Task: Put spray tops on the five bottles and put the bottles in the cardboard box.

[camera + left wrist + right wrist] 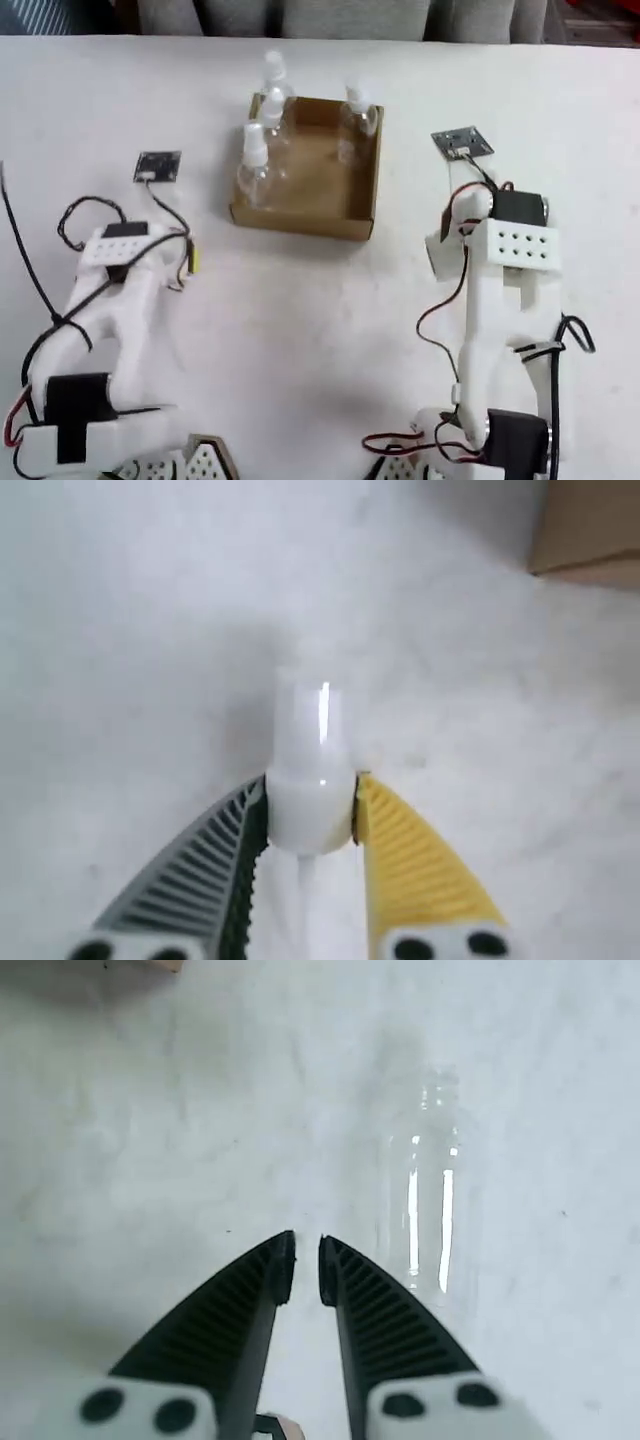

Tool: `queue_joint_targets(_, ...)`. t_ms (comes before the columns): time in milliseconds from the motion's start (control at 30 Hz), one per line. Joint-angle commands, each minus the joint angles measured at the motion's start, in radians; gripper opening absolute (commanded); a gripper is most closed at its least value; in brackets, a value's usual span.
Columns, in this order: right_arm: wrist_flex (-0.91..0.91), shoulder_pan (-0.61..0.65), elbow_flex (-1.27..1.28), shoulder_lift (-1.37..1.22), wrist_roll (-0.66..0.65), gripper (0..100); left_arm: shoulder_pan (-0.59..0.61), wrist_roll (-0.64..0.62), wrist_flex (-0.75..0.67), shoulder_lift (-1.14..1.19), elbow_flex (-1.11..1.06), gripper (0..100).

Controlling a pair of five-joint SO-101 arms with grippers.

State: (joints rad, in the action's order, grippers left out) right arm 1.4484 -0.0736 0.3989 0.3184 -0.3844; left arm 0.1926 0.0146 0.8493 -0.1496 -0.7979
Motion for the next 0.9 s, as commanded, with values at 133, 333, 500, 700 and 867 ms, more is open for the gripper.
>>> queue_joint_targets(133,-0.067,-0.008,-0.057,0.015,-0.014,15.9,0.016,0.011,-0.021,0.004,0.012,2)
queue_joint_targets(333,-0.038,-0.021,-0.115,0.016,-0.167,17.0,0.016,0.012,-0.066,0.004,0.006,2)
queue_joint_targets(500,0.073,-0.067,-0.141,0.016,-0.241,17.0,0.013,0.012,-0.066,0.004,0.009,2)
queue_joint_targets(700,0.114,-0.088,-0.137,0.015,-0.212,17.0,0.013,0.012,-0.08,0.004,0.012,2)
queue_joint_targets(867,0.139,-0.088,-0.12,0.016,-0.166,17.0,0.012,0.012,-0.077,0.002,0.012,2)
